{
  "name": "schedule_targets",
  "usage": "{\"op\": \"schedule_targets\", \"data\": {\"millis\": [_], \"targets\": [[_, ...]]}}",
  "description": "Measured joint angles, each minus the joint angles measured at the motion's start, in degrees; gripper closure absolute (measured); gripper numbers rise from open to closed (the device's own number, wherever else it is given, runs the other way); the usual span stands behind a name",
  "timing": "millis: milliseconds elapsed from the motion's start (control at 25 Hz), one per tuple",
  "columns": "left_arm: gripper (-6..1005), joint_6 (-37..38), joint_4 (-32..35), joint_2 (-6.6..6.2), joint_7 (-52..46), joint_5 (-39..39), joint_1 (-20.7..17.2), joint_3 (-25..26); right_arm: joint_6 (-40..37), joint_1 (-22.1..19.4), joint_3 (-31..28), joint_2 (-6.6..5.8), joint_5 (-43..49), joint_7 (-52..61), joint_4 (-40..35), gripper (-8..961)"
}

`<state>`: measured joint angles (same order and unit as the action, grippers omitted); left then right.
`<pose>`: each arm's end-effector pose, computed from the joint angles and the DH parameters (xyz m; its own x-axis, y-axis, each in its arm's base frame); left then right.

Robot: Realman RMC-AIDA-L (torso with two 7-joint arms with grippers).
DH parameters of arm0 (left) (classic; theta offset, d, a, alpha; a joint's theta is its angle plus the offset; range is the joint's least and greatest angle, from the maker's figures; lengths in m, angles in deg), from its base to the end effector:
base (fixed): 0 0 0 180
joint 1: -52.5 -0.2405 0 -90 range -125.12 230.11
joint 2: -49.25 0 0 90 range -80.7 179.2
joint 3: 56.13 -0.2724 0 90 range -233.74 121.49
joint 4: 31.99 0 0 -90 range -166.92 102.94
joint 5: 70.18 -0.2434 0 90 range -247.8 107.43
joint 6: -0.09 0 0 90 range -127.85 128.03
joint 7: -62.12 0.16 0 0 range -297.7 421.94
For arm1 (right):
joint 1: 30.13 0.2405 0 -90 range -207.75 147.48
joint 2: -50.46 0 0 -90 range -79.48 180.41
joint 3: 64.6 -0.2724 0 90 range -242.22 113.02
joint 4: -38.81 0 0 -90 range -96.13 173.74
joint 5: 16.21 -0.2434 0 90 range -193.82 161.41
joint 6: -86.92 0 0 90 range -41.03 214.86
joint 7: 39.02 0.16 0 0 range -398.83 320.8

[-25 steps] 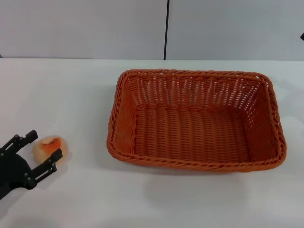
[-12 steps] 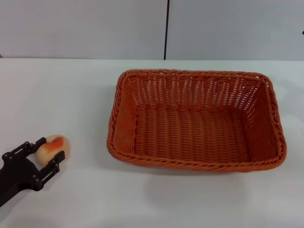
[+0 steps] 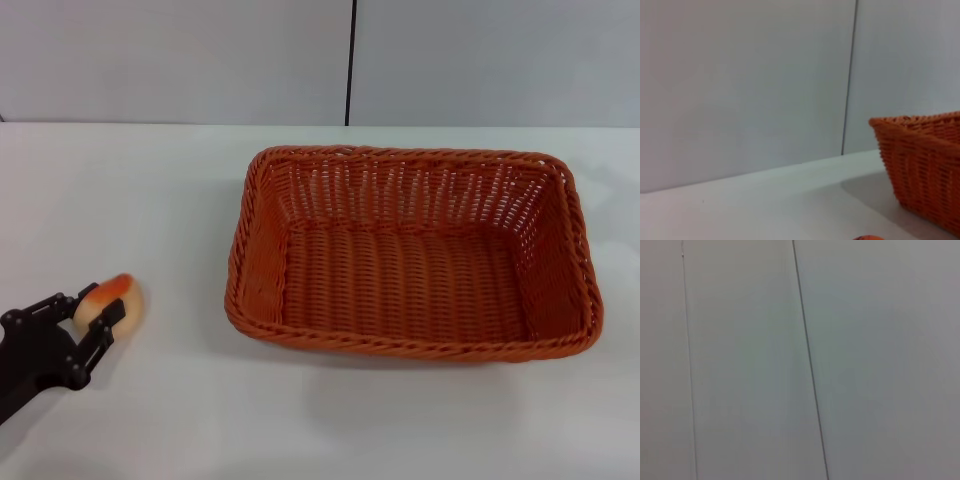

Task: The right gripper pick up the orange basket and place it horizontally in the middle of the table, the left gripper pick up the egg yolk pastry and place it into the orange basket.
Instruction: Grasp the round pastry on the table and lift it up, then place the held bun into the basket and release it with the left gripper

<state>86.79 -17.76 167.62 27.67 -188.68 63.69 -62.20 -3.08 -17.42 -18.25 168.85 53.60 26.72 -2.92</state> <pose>-0.4234 0.2248 -0.0376 0.7509 0.1951 0.6310 0.6064 -0.5821 -0.5417 0.3176 0.3286 0.0699 0.5398 0.0736 -0.8386 -0.5767 -0.6933 -0.4321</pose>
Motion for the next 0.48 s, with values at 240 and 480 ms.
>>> {"op": "schedule_targets", "data": {"millis": [240,480], "targets": [[731,8.4,0.7,-0.38,-1.3,0.7,1.1,3.5,-1.0,-0.3,0.0,0.17,-0.2,0.0,0.1,467],[751,16.2,1.2,-0.18,-3.8,-0.2,7.3,2.3,-1.8,-0.4,-0.3,0.33,-0.3,0.0,0.1,461]]}}
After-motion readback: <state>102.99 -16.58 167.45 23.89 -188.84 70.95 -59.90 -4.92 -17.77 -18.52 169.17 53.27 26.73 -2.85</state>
